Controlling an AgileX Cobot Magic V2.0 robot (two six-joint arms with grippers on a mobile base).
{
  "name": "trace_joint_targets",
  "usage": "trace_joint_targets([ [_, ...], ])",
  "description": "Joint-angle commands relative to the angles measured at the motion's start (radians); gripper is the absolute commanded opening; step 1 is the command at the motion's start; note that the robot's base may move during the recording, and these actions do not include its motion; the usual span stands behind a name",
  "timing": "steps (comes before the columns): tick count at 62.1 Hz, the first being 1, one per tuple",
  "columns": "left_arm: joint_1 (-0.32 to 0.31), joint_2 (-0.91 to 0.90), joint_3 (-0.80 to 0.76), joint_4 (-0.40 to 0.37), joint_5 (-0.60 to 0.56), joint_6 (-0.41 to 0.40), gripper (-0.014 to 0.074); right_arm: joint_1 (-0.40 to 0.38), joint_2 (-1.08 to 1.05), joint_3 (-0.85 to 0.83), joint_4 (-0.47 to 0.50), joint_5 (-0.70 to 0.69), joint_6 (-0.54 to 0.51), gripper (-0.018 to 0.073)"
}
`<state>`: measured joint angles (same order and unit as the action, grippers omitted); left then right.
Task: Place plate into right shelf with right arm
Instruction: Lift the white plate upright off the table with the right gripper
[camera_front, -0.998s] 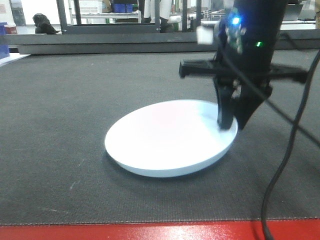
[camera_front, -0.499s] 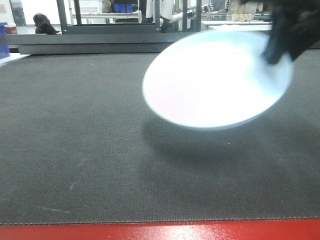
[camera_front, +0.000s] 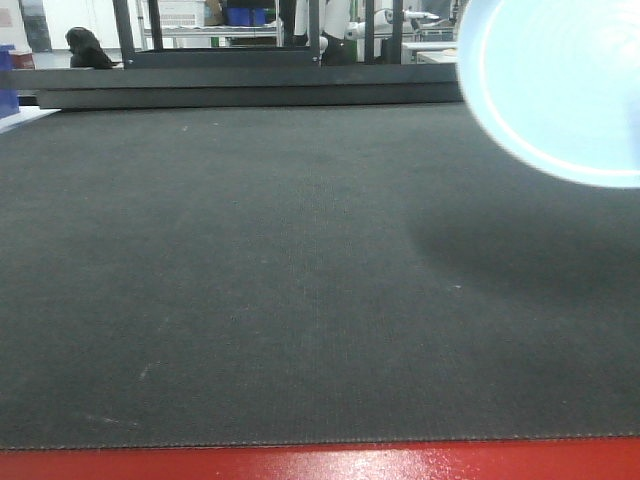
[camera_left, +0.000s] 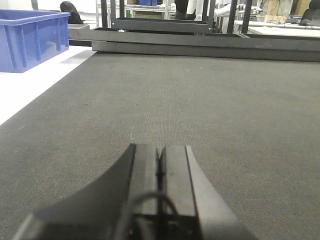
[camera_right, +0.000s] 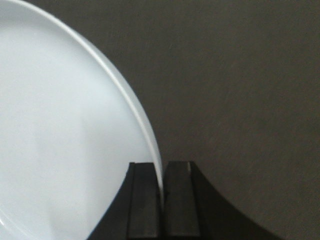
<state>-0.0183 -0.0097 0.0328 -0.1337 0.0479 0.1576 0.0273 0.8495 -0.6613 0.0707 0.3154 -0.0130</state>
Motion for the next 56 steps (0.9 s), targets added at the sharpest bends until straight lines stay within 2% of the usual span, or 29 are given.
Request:
trace_joint_targets([
  [1, -0.002, -0.010, 0.010, -0.008, -0.090, -0.007, -0.0128, -0.025, -0.091, 0.041, 0.046, -0.212, -0.069, 0.0055],
  [9, -0.002, -0.010, 0.010, -0.008, -0.090, -0.007, -0.0128, -0.027, -0.208, 0.148, 0.049, -0.315, -0.075, 0.0055],
  [30, -0.002, -0.010, 0.010, -0.008, -0.090, -0.007, -0.0128, -0.027, -0.525, 0.287, 0.049, -0.315, -0.074, 0.0055],
  [56, -0.002, -0.010, 0.010, -0.008, -0.090, -0.007, -0.0128, -0.027, -0.569, 0.287, 0.049, -0.315, -0.074, 0.0055],
])
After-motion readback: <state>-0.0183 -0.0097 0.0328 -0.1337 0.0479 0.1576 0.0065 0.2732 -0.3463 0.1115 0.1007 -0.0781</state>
